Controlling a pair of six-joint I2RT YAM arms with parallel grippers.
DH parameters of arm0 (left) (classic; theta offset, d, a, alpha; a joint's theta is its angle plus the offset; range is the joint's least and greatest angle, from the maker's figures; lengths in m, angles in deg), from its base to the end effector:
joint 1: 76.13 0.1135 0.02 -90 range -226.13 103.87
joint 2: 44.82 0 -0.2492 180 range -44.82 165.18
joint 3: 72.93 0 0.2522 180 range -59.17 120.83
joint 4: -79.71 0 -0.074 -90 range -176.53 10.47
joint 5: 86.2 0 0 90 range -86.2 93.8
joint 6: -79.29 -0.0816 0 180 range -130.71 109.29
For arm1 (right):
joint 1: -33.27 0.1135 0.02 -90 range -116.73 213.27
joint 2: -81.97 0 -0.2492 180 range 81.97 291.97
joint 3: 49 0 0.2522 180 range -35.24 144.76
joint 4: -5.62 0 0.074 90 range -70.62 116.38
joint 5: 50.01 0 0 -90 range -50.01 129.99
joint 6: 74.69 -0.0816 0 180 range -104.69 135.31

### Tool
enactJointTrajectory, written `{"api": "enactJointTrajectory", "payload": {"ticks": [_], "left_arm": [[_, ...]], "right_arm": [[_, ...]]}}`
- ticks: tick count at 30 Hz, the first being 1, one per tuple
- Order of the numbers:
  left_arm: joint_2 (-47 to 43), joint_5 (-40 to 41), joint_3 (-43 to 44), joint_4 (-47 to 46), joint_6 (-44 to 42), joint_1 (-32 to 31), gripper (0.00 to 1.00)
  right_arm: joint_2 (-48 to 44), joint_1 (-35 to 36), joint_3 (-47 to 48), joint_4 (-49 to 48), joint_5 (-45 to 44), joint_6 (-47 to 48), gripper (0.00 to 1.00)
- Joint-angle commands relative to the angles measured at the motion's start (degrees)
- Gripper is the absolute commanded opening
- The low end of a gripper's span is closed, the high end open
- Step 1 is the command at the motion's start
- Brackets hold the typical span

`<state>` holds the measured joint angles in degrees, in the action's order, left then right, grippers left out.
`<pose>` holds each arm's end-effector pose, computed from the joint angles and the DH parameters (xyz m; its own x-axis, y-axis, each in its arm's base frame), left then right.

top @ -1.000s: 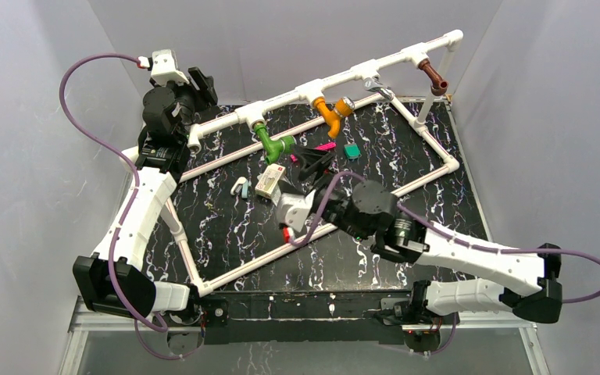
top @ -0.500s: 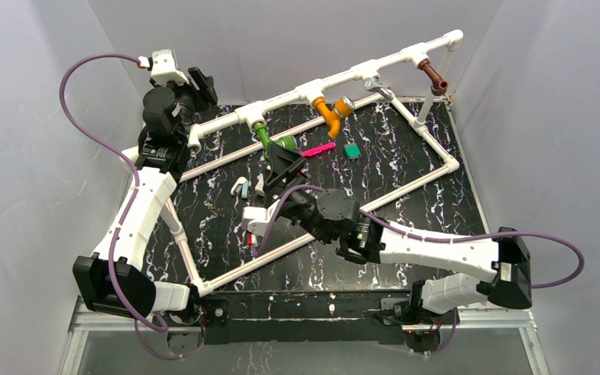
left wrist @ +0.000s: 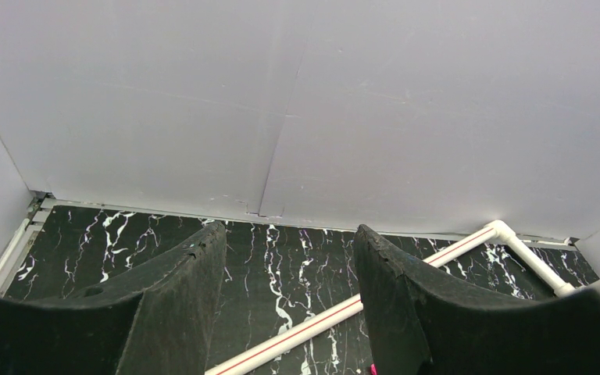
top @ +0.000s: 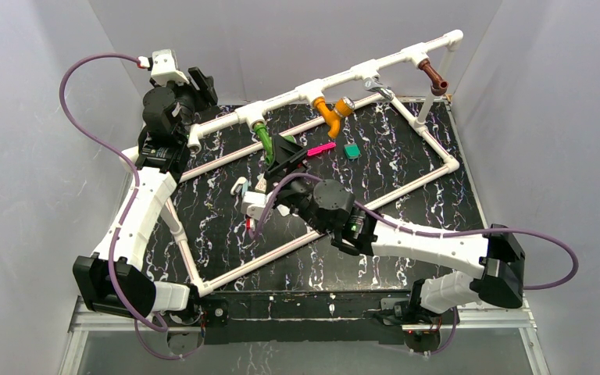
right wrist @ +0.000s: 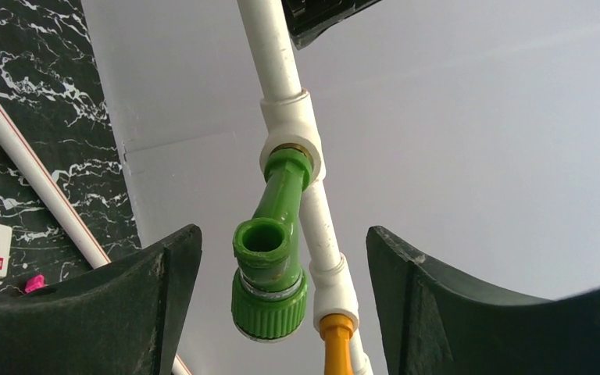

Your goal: Install the water faucets

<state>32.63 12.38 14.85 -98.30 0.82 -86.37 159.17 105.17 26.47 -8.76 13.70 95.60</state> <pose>0.3633 -0.0533 0.4244 0.1338 -0.2250 -0.9651 0.0584 0.9740 -0.2190 0.1463 0.3314 0.3811 0.7191 -0.6443 -0.2602 -0.0540 0.3214 -0.9454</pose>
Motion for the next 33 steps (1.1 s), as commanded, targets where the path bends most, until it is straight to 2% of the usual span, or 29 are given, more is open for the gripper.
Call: {"api": "enactJointTrajectory", "payload": {"ticks": [1, 9, 20, 26, 29, 33], "left_arm": [[9.5, 1.0, -8.4, 17.6, -0.8, 0.2, 0.58], [9.6, 1.1, -8.3, 17.6, -0.8, 0.1, 0.58], [9.5, 1.2, -8.4, 17.6, -0.9, 0.1, 0.58], [9.6, 1.3, -8.4, 17.6, -0.9, 0.2, 0.58], [9.6, 1.3, -8.4, 17.7, -0.9, 0.2, 0.58], [9.6, 1.4, -8.3, 17.7, -1.0, 0.2, 0.58]], "right_arm": [[1.0, -1.1, 2.9, -4.0, 1.5, -2.1, 0.82], [2.4, -2.4, 3.8, -4.4, 2.1, -3.9, 0.71], [4.5, -2.9, 4.8, -6.9, 1.8, -5.8, 0.40], [5.5, -2.9, 5.7, -8.2, 0.9, -6.8, 0.18], [6.1, -3.0, 6.3, -8.9, 0.0, -8.0, 0.01], [6.6, -3.0, 6.2, -11.1, -0.7, -11.9, 0.01]]}}
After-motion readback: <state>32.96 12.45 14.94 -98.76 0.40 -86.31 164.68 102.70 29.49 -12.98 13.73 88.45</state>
